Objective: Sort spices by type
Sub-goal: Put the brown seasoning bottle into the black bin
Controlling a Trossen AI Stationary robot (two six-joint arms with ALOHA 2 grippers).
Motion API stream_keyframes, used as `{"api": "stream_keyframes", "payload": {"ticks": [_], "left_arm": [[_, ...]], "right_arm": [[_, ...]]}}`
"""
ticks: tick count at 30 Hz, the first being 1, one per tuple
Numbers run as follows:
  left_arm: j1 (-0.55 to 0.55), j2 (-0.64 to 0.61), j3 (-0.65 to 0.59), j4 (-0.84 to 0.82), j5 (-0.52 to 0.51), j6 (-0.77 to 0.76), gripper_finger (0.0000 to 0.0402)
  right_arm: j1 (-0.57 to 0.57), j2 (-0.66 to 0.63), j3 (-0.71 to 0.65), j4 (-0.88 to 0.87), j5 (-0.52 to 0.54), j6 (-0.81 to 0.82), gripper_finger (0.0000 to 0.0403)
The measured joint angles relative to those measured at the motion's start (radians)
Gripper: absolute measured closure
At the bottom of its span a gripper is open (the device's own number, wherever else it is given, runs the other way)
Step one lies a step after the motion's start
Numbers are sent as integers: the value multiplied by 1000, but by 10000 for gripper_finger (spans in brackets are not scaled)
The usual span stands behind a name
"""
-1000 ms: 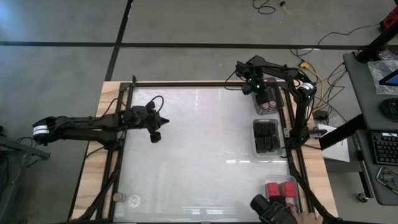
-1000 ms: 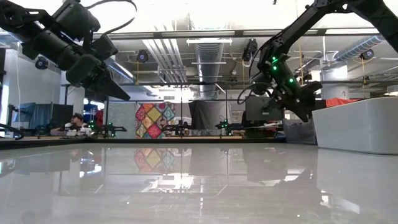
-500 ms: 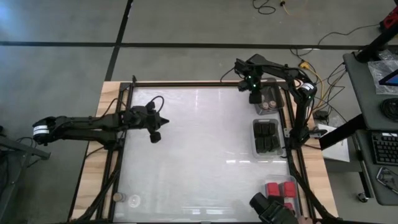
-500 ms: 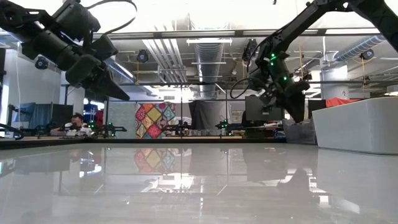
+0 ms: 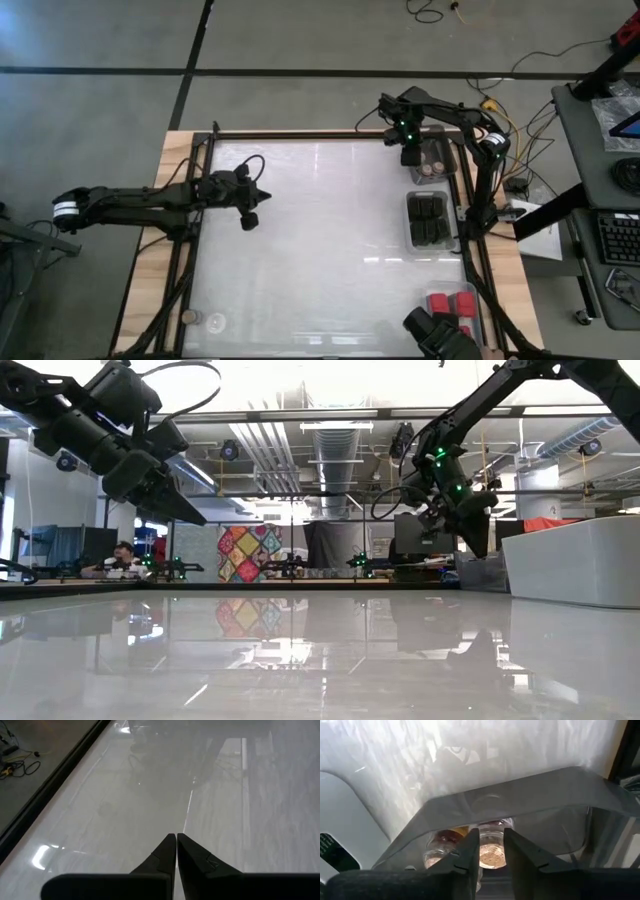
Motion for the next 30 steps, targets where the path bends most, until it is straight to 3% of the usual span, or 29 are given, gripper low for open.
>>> {"api": "stream_keyframes", "payload": {"ticks": [10,30], "left_arm": [[0,0,0,-1,0,-3,401],[0,0,0,-6,-4,-1,401]], "right_arm": [[-3,0,-25,40,0,-1,350],[-6,1,-15,17,25,27,360]]}}
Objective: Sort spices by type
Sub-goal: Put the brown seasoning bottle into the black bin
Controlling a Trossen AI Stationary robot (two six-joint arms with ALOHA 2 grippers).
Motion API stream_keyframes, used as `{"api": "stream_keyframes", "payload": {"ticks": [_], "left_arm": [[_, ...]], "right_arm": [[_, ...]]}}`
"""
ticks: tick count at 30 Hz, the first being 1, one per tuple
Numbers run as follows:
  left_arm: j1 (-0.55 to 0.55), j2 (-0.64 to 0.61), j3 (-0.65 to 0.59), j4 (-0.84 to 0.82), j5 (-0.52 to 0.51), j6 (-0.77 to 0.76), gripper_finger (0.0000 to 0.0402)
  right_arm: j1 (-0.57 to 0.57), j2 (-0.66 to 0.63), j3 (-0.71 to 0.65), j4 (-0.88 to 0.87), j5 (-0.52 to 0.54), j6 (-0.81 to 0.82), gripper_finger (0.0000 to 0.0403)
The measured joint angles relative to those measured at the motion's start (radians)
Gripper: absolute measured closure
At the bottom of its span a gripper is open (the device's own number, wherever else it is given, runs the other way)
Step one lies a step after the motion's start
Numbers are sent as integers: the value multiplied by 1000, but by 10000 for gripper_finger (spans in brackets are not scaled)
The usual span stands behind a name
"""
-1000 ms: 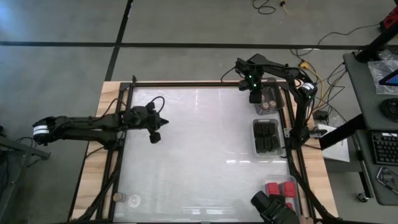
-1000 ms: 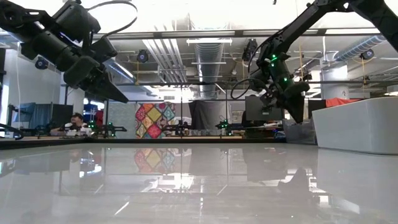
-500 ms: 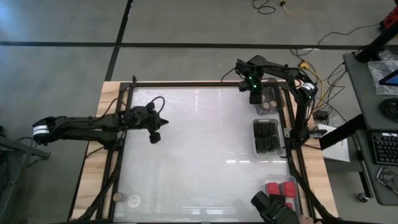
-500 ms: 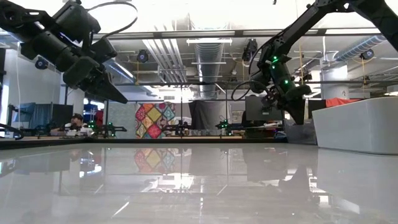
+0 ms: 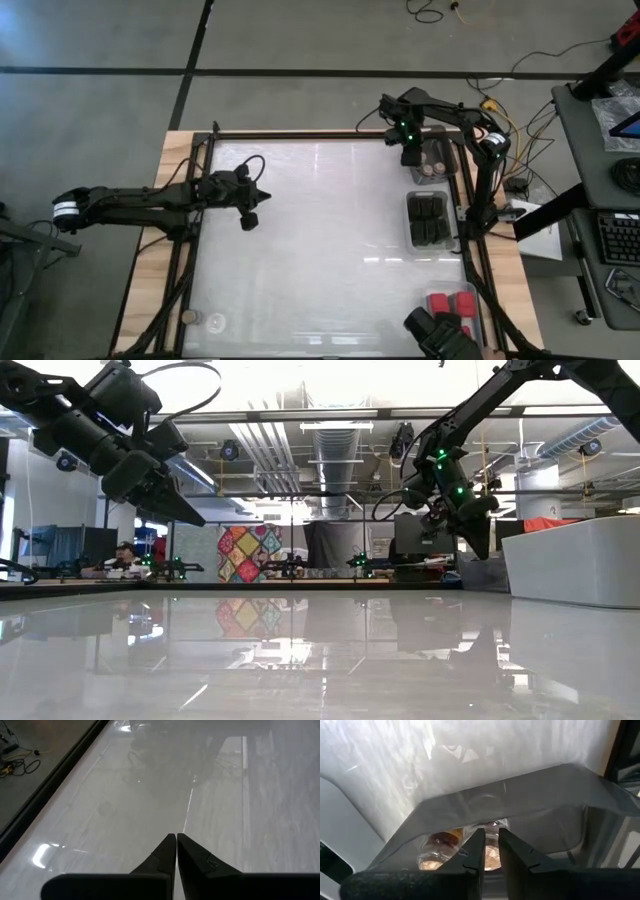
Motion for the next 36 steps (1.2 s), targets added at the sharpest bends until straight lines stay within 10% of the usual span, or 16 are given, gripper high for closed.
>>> {"api": "stream_keyframes", "payload": {"ticks": [36], "left_arm": [[-134,-98,157,-180,84,-45,401]], "right_arm": [[42,-125,72,-43,40,114,324]]}}
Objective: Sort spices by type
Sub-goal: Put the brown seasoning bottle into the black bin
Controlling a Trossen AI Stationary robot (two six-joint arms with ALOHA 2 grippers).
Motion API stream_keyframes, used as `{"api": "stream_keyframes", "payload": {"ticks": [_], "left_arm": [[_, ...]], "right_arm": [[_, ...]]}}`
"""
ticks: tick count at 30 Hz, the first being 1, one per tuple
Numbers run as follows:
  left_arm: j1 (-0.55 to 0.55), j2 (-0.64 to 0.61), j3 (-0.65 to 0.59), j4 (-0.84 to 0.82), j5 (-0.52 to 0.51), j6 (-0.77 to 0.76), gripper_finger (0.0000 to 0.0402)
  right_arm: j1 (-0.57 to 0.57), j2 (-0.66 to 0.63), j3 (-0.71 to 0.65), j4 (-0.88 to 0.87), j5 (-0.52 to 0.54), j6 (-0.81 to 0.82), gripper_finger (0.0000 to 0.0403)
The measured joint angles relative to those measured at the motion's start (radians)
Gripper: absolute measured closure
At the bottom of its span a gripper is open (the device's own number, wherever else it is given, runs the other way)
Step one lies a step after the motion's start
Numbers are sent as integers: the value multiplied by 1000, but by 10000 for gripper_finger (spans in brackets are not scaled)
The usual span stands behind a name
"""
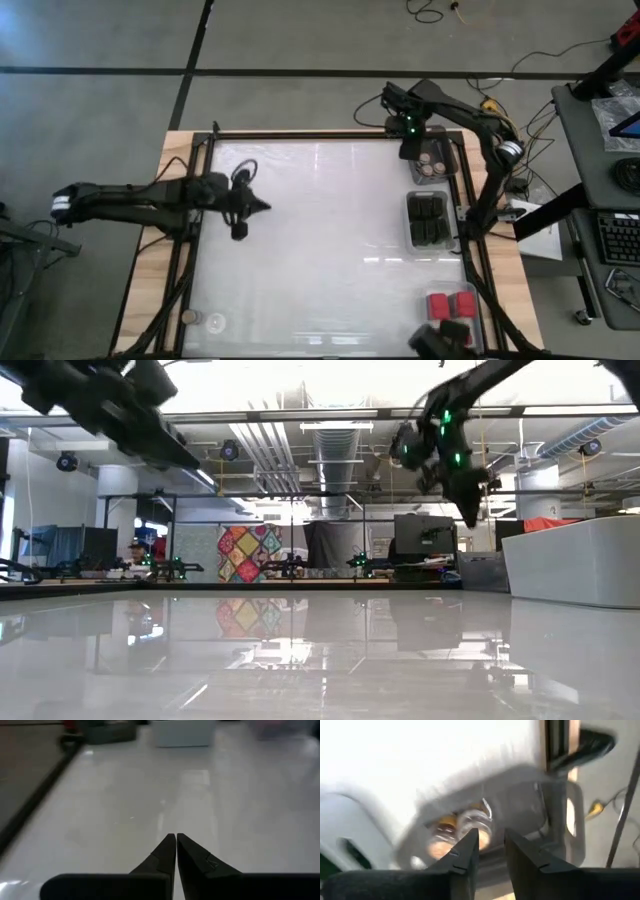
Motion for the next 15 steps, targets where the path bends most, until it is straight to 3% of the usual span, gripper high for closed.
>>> {"api": "stream_keyframes", "payload": {"ticks": [6,11,15], "left_arm": [[-252,34,85,-100,-23,-134,401],[-487,104,159,-172,-93,-350,401],[-638,184,223,-258,-124,-609,401]], "right_arm": [[150,-128,-2,61,-150,110,302],[341,-206,-17,198,-161,212,305],[510,-240,-40,334,-162,244,318]]}}
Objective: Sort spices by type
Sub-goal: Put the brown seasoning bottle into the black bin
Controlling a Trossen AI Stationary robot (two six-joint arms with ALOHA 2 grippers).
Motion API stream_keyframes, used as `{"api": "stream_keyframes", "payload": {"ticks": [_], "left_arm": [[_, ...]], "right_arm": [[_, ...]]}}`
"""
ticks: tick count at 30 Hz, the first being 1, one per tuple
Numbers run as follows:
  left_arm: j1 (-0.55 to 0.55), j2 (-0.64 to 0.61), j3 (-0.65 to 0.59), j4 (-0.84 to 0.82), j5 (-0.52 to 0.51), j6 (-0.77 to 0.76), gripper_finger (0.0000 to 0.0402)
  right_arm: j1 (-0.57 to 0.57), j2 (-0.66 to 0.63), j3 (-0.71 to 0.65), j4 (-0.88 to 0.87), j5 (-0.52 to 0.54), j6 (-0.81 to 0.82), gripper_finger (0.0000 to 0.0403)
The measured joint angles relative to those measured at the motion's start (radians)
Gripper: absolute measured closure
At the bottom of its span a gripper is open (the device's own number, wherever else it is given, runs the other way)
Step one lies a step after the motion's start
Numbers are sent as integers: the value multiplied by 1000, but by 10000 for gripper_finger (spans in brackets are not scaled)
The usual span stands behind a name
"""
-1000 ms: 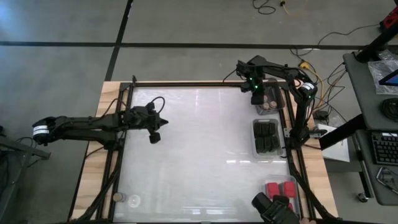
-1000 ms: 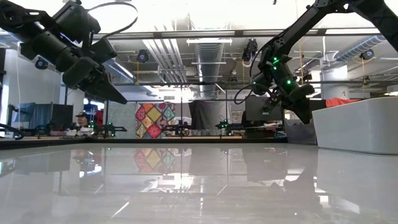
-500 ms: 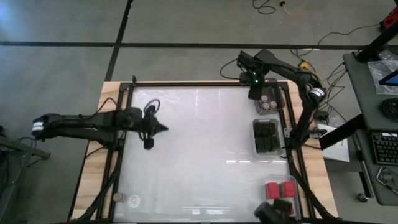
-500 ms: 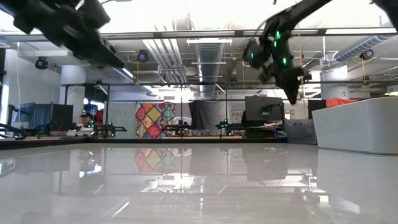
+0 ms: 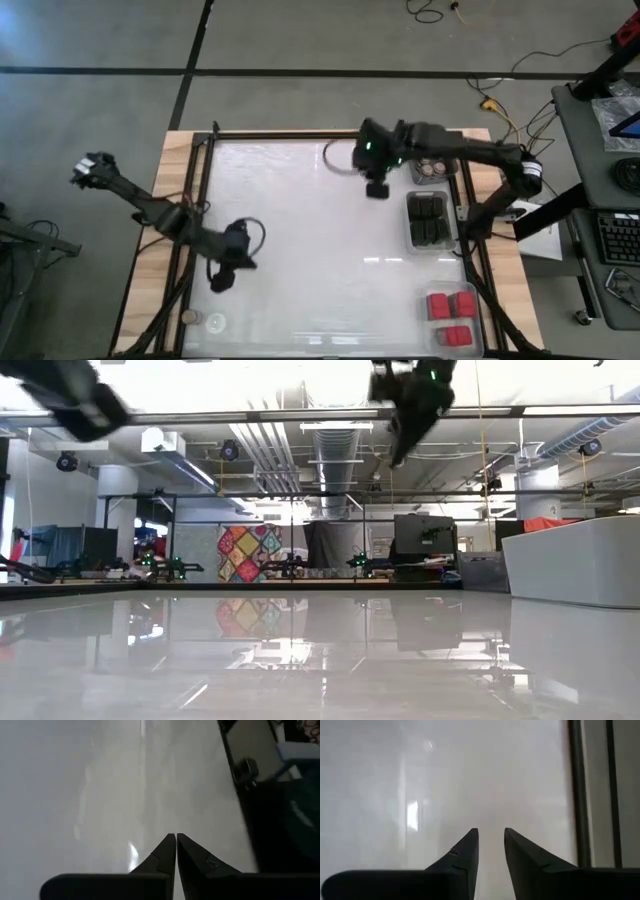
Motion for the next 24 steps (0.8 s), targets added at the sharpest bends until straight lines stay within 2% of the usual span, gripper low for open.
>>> {"api": "stream_keyframes", "payload": {"ticks": [5,11,14,17,20,24], "left_arm": [[-185,97,62,-111,83,-381,401],[-348,171,118,-163,96,-736,400],[-390,206,143,-202,105,-838,386],[-424,250,150,-203,161,-930,363],[-472,307,159,-208,206,-1004,334],[-534,397,189,-237,222,-1023,294]], "right_arm": [[220,-7,-20,155,1,42,325],[465,-5,-102,380,5,101,305],[556,1,-162,519,10,147,289],[634,13,-230,644,25,183,272],[717,33,-287,720,102,223,256],[820,74,-333,812,228,255,238]]}}
